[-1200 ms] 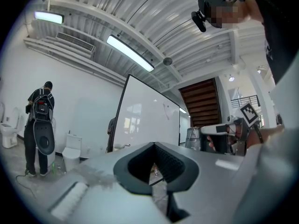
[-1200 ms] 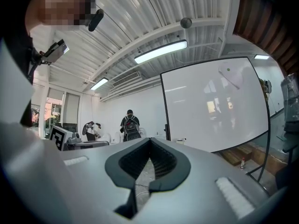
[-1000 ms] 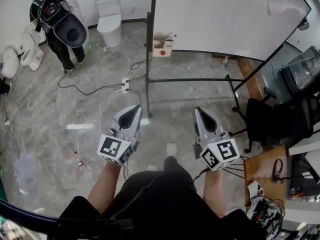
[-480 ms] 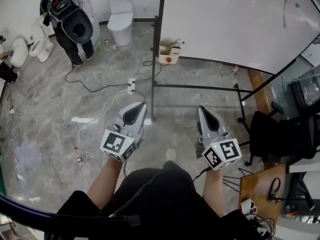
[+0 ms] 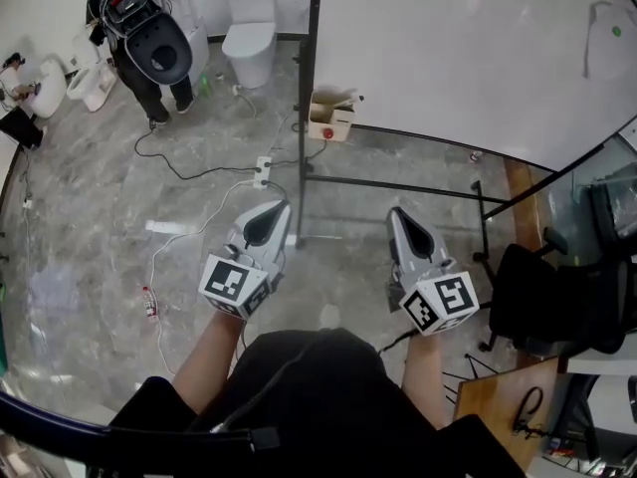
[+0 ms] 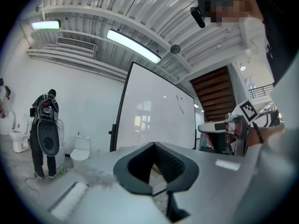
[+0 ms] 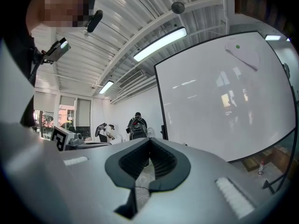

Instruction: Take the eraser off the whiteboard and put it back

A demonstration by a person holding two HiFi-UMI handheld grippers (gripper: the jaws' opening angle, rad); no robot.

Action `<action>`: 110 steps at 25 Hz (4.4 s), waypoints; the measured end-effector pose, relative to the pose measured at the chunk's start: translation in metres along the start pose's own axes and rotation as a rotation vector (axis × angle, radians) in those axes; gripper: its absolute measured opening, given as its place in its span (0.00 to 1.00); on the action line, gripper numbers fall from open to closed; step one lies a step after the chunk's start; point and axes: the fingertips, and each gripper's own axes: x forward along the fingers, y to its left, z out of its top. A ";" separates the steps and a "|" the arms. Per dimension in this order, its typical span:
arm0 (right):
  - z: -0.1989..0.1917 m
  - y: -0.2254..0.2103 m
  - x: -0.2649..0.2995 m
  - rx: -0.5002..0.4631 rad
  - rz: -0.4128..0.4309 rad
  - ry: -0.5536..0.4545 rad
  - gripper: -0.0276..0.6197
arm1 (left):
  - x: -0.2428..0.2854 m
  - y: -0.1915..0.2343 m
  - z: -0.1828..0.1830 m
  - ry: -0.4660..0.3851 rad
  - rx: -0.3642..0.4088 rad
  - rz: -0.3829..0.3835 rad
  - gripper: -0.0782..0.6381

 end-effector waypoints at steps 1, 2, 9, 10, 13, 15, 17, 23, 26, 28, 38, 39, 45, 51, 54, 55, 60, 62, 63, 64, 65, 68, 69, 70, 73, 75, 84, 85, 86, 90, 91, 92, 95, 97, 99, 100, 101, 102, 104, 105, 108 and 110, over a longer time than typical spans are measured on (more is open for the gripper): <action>0.001 -0.006 0.003 -0.001 0.008 0.003 0.06 | 0.007 0.000 -0.001 0.003 0.001 0.006 0.12; 0.001 -0.013 0.006 -0.002 0.016 0.005 0.06 | 0.014 -0.001 -0.002 0.005 0.003 0.013 0.11; -0.001 -0.061 0.024 0.013 0.058 0.025 0.06 | 0.057 0.000 -0.006 0.012 0.001 0.075 0.11; -0.001 -0.067 0.026 0.015 0.064 0.026 0.06 | 0.062 0.001 -0.007 0.016 0.002 0.086 0.11; -0.002 -0.083 0.031 0.021 0.087 0.030 0.06 | 0.075 0.002 -0.010 0.034 0.010 0.115 0.11; -0.004 -0.091 0.034 0.023 0.102 0.034 0.06 | 0.084 -0.001 -0.011 0.025 0.009 0.115 0.11; -0.005 -0.097 0.038 0.024 0.115 0.040 0.06 | 0.090 -0.002 -0.012 0.029 0.010 0.120 0.11; -0.007 -0.100 0.047 0.034 0.150 0.041 0.06 | 0.095 0.005 -0.014 0.044 0.024 0.149 0.11; -0.009 -0.100 0.053 0.040 0.150 0.048 0.06 | 0.097 0.011 -0.014 0.045 0.021 0.144 0.11; -0.010 -0.099 0.059 0.031 0.146 0.054 0.06 | 0.099 0.017 -0.015 0.040 0.013 0.137 0.11; -0.007 -0.096 0.119 0.016 0.104 0.063 0.06 | 0.134 0.067 -0.009 0.043 0.004 0.053 0.11; -0.007 -0.096 0.126 0.014 0.097 0.067 0.06 | 0.137 0.073 -0.008 0.043 0.007 0.045 0.11; -0.011 -0.094 0.164 -0.005 0.050 0.072 0.06 | 0.151 0.109 -0.006 0.044 -0.003 0.005 0.11; -0.027 -0.092 0.190 -0.047 -0.037 0.090 0.06 | 0.161 0.132 -0.005 0.044 0.005 -0.082 0.12; -0.036 -0.087 0.200 -0.068 -0.073 0.104 0.06 | 0.163 0.142 -0.004 0.034 0.002 -0.110 0.12; -0.038 -0.086 0.203 -0.076 -0.082 0.110 0.06 | 0.164 0.143 -0.004 0.033 0.001 -0.123 0.12; -0.049 -0.079 0.213 -0.075 -0.112 0.121 0.06 | 0.167 0.148 -0.013 0.048 0.021 -0.174 0.12; -0.051 -0.077 0.215 -0.070 -0.119 0.123 0.06 | 0.170 0.149 -0.015 0.053 0.028 -0.185 0.12; -0.052 -0.077 0.216 -0.069 -0.121 0.124 0.06 | 0.172 0.149 -0.015 0.055 0.032 -0.193 0.12; -0.051 -0.077 0.217 -0.069 -0.124 0.124 0.06 | 0.174 0.148 -0.015 0.057 0.039 -0.204 0.12; -0.050 -0.077 0.217 -0.069 -0.126 0.124 0.06 | 0.176 0.145 -0.015 0.059 0.046 -0.214 0.12; -0.046 -0.080 0.218 -0.070 -0.125 0.117 0.06 | 0.183 0.141 -0.017 0.065 0.047 -0.219 0.12; -0.045 -0.082 0.219 -0.071 -0.124 0.115 0.06 | 0.187 0.139 -0.017 0.066 0.057 -0.224 0.12; -0.043 -0.084 0.219 -0.073 -0.121 0.112 0.06 | 0.191 0.138 -0.019 0.067 0.073 -0.230 0.12; -0.041 -0.092 0.219 -0.073 -0.111 0.110 0.06 | 0.204 0.135 -0.024 0.069 0.122 -0.243 0.12; -0.038 -0.100 0.218 -0.073 -0.103 0.111 0.06 | 0.215 0.132 -0.026 0.081 0.151 -0.253 0.12; -0.034 -0.144 0.218 -0.064 -0.064 0.121 0.06 | 0.273 0.100 -0.063 0.234 0.347 -0.360 0.36; -0.033 -0.149 0.219 -0.065 -0.058 0.122 0.06 | 0.278 0.099 -0.067 0.253 0.368 -0.367 0.38; -0.032 -0.154 0.219 -0.065 -0.054 0.123 0.06 | 0.283 0.099 -0.072 0.271 0.383 -0.372 0.41; -0.032 -0.167 0.216 -0.064 -0.042 0.117 0.06 | 0.288 0.099 -0.094 0.335 0.437 -0.381 0.48; -0.033 -0.169 0.215 -0.065 -0.038 0.116 0.06 | 0.288 0.099 -0.097 0.348 0.464 -0.386 0.47; -0.033 -0.171 0.215 -0.065 -0.035 0.116 0.06 | 0.289 0.098 -0.101 0.364 0.493 -0.393 0.46; -0.030 -0.181 0.218 -0.060 -0.027 0.119 0.06 | 0.298 0.098 -0.108 0.424 0.565 -0.415 0.46; -0.027 -0.191 0.220 -0.053 -0.021 0.121 0.06 | 0.306 0.097 -0.113 0.466 0.587 -0.428 0.47; -0.027 -0.198 0.219 -0.048 -0.016 0.120 0.06 | 0.310 0.096 -0.121 0.505 0.607 -0.439 0.47; -0.027 -0.199 0.217 -0.047 -0.014 0.119 0.06 | 0.311 0.095 -0.124 0.522 0.616 -0.443 0.48; -0.027 -0.201 0.216 -0.046 -0.014 0.118 0.06 | 0.312 0.095 -0.126 0.536 0.623 -0.449 0.48; -0.027 -0.203 0.215 -0.045 -0.014 0.119 0.06 | 0.312 0.095 -0.129 0.549 0.627 -0.456 0.48; -0.027 -0.206 0.214 -0.043 -0.014 0.119 0.06 | 0.314 0.095 -0.132 0.575 0.634 -0.474 0.48; -0.026 -0.207 0.213 -0.042 -0.014 0.119 0.06 | 0.315 0.095 -0.134 0.588 0.639 -0.483 0.48; -0.027 -0.208 0.211 -0.044 -0.015 0.116 0.06 | 0.316 0.094 -0.137 0.621 0.659 -0.503 0.47; -0.026 -0.207 0.210 -0.044 -0.016 0.109 0.06 | 0.315 0.095 -0.142 0.647 0.679 -0.512 0.47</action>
